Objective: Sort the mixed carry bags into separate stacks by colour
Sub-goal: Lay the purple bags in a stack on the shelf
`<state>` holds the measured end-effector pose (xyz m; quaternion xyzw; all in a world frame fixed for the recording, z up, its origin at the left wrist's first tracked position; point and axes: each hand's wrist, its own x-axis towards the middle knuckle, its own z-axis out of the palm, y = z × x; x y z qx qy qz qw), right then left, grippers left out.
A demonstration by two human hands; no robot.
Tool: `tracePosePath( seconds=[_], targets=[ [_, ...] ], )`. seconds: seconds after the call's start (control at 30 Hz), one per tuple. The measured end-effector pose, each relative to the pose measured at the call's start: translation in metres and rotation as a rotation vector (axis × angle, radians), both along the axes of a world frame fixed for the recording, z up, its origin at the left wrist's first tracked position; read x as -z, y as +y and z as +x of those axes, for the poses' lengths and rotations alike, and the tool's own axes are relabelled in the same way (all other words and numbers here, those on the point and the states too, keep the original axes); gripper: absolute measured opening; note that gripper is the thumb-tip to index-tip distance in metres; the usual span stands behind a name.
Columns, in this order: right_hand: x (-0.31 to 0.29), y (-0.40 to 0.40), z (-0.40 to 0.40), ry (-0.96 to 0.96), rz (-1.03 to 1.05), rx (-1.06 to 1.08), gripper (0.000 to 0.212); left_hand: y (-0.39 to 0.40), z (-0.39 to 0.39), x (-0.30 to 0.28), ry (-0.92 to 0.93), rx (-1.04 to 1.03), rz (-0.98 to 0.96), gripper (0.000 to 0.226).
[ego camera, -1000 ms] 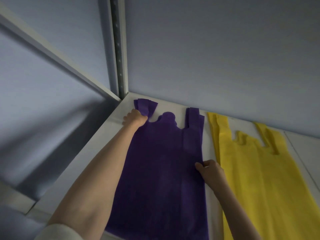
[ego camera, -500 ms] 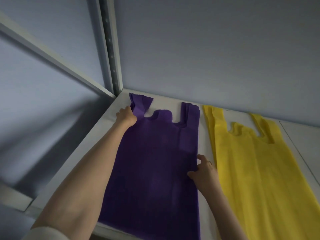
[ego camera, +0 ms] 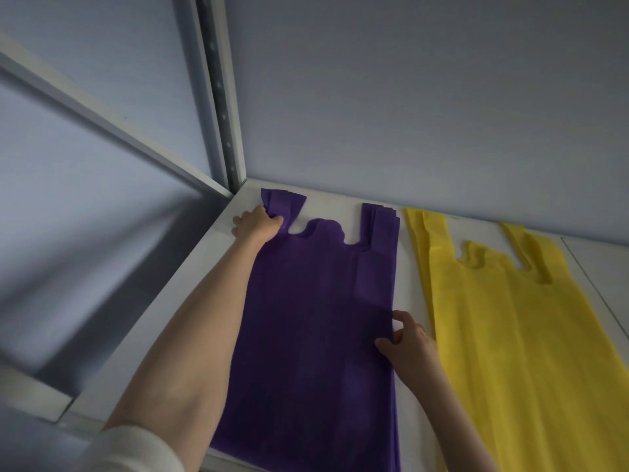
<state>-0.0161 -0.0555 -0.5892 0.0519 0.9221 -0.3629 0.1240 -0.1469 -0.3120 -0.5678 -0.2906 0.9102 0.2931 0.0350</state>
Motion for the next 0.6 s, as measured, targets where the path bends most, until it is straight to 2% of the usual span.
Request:
tracePosePath(
  seconds=[0.2,0.37,0.6],
  targets=[
    [0.003,0.001,0.0,0.008,-0.012,0.006,0.049,0.01,-0.014,-0.015,0.316,0.084,0.089,0.038],
    [0.003,0.002,0.0,0.031,-0.017,0.003,0.049,0.002,-0.011,-0.005,0.044,-0.055,0.022,0.041],
    [0.006,0.004,0.001,0.056,-0.019,-0.008,0.05,0.006,0.004,-0.006,0.005,-0.113,-0.074,0.048]
  ],
)
